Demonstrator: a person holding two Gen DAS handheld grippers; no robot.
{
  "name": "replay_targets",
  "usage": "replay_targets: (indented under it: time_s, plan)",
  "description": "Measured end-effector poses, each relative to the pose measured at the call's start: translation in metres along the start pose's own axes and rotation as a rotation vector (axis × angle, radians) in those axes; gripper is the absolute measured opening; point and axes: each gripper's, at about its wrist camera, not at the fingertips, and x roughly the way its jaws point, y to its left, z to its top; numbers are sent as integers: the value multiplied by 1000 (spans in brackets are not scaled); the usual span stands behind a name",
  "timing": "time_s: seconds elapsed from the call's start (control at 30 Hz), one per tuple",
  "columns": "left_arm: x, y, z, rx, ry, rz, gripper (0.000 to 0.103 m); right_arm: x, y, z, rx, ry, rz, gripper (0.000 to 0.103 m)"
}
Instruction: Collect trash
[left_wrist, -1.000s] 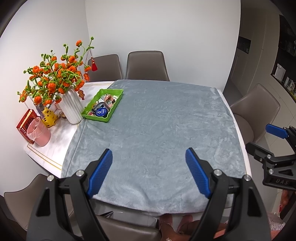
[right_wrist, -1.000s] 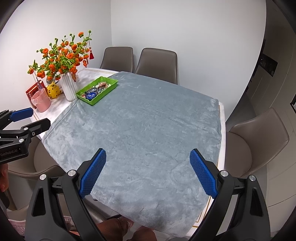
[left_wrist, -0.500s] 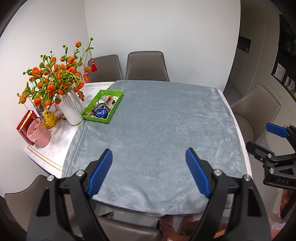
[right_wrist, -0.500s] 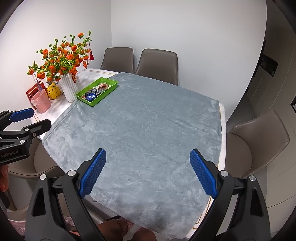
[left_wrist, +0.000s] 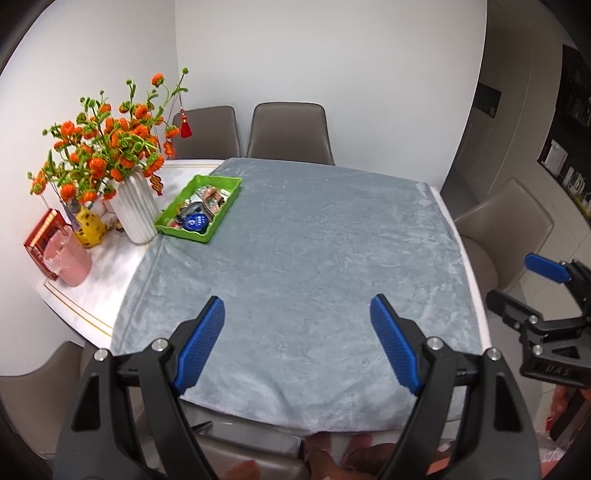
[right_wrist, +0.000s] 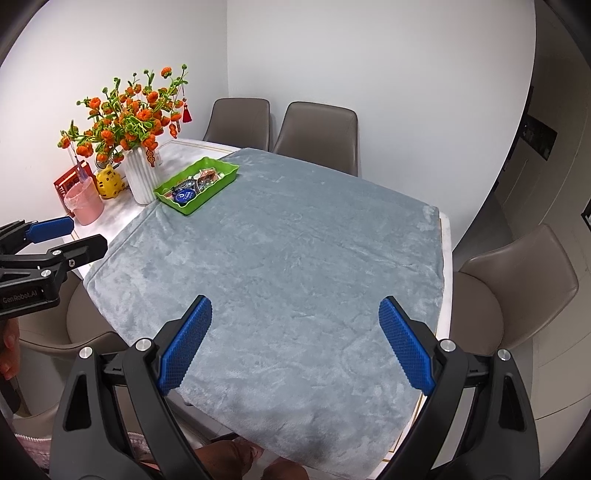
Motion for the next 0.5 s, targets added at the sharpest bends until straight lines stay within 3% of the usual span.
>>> replay_targets:
  time_s: [0.5]
  plan:
    - [0, -5, 1, 36, -44, 62, 81, 5, -2, 2, 2, -4, -16, 89]
